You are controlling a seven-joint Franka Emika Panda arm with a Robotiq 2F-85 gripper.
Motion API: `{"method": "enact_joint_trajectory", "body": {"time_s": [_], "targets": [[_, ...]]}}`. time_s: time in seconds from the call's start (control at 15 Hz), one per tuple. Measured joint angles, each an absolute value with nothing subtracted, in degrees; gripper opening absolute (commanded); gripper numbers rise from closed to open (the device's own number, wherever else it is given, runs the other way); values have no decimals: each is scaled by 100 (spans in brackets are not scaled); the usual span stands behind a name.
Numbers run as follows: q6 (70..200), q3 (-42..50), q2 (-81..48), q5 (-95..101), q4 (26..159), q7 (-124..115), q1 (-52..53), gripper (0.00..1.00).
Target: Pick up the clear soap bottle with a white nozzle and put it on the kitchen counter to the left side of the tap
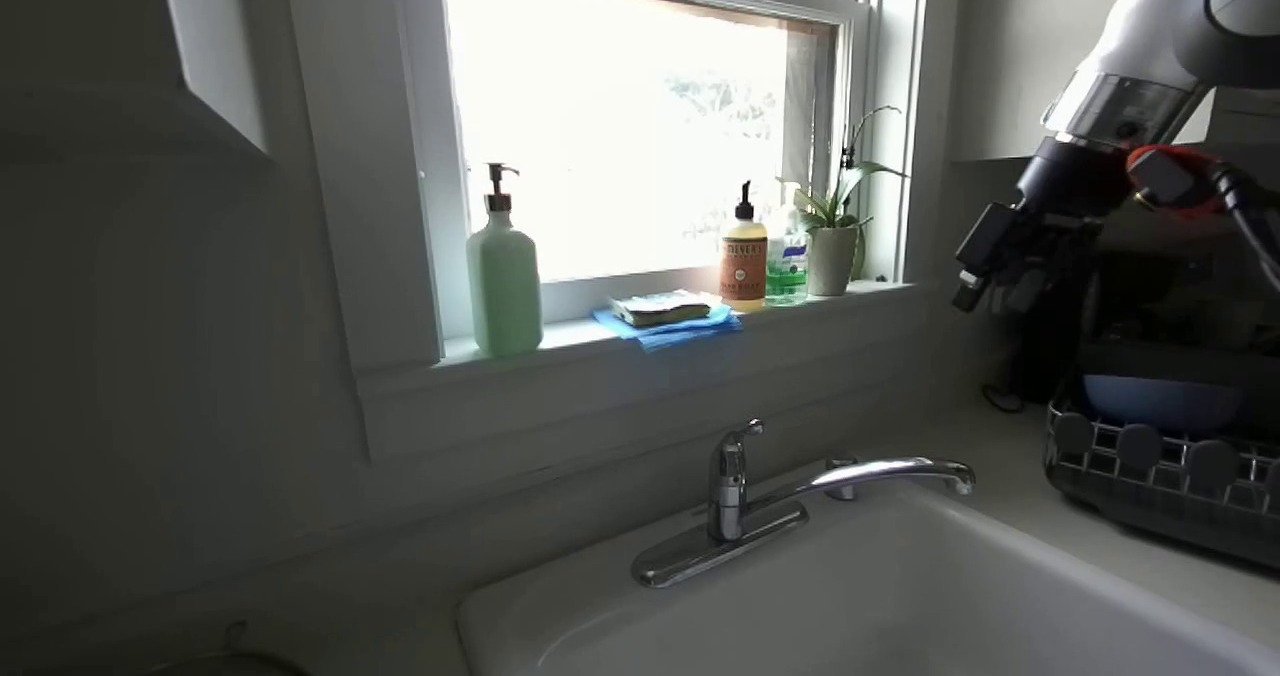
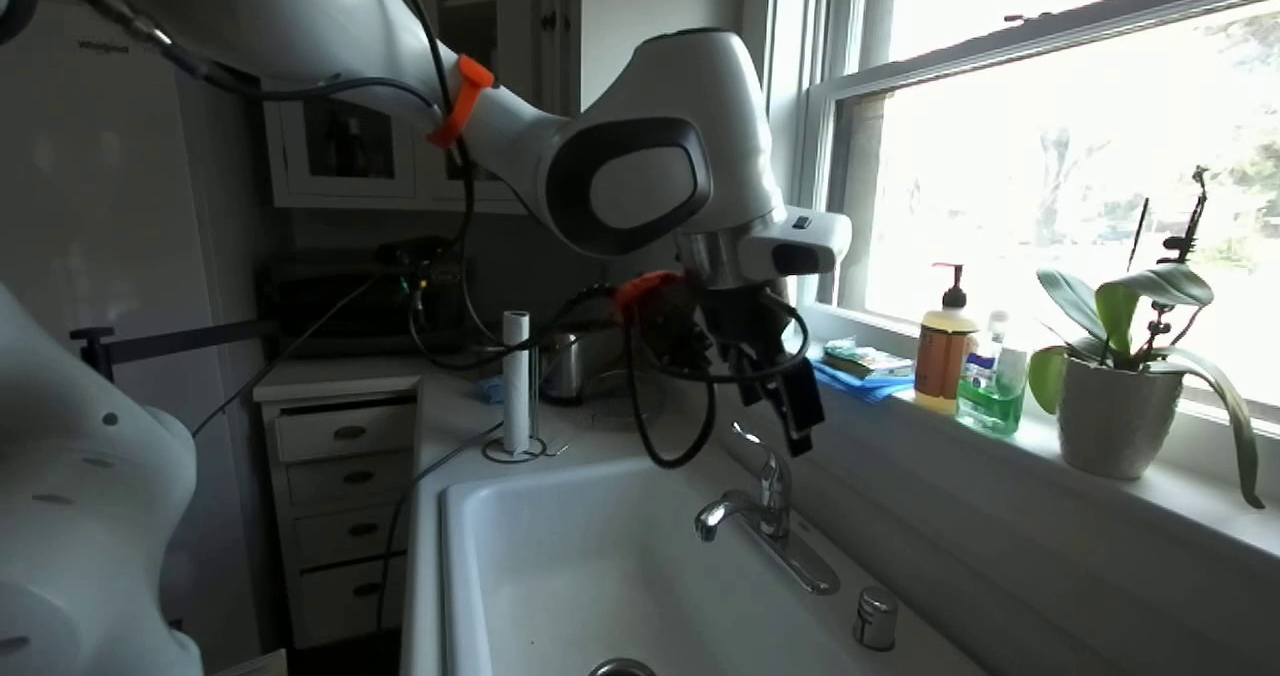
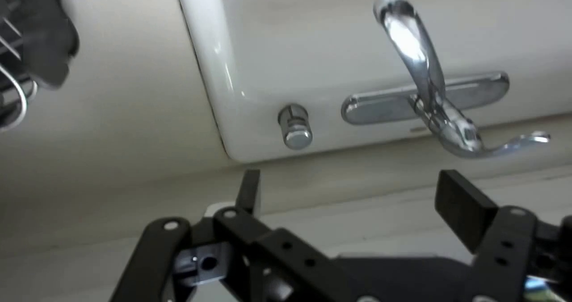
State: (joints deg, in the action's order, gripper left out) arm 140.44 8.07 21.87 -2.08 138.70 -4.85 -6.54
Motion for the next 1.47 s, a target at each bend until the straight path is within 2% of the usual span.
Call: {"method": "enact_joint_trajectory", "body": {"time_s": [0.2,0.73,1.13,1.47], "targets": [[14550,782,1943,-334,13704,-483,-549,100],[14697,740,1780,-335,13450,-502,-549,100],[14690,510,1009,23,12094,-1107,-635,100],[13933,456,271,639,10749,-1878,-667,100]]}}
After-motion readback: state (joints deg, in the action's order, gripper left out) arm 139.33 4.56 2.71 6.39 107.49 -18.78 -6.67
